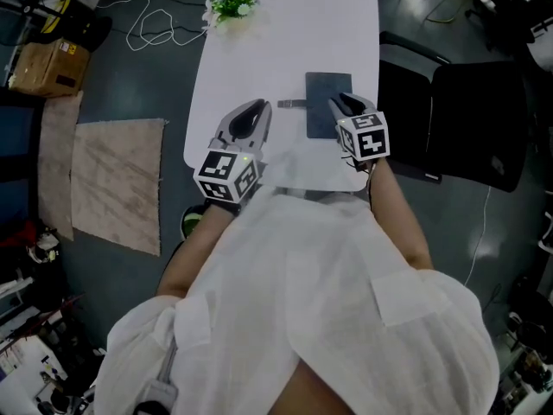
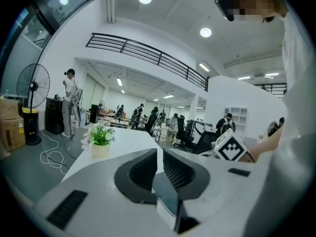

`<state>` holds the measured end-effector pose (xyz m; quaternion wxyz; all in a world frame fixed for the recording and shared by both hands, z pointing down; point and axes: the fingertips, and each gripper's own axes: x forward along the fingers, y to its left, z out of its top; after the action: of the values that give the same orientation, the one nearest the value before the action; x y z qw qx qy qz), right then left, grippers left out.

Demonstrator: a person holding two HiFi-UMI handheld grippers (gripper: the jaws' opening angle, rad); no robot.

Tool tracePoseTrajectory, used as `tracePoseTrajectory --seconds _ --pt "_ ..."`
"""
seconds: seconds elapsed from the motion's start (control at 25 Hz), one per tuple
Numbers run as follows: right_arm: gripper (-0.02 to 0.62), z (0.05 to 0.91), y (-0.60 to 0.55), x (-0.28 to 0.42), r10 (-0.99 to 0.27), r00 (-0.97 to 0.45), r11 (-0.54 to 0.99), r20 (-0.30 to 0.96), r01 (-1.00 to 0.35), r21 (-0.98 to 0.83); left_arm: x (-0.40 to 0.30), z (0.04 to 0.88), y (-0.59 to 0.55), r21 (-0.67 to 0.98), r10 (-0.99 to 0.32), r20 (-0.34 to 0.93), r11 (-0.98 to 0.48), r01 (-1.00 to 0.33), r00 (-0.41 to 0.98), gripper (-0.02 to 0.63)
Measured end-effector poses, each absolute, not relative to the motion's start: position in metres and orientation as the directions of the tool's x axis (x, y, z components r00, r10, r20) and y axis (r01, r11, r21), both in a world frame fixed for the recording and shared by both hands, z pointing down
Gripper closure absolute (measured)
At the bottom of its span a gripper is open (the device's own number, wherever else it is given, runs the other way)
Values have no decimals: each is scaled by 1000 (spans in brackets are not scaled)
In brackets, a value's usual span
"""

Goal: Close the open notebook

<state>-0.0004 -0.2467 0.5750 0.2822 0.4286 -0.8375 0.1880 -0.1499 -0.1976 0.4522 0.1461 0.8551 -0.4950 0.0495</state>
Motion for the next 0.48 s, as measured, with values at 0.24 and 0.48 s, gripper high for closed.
tracePoseTrajectory --seconds 0.24,0.48 --pt "491 502 -248 49 -767 -443 471 465 -880 -62 -147 436 -203 203 -840 193 -471 -858 507 572" --pt "517 434 -227 91 -875 -409 405 259 -911 -72 -142 418 -206 187 -844 155 -486 -854 514 572"
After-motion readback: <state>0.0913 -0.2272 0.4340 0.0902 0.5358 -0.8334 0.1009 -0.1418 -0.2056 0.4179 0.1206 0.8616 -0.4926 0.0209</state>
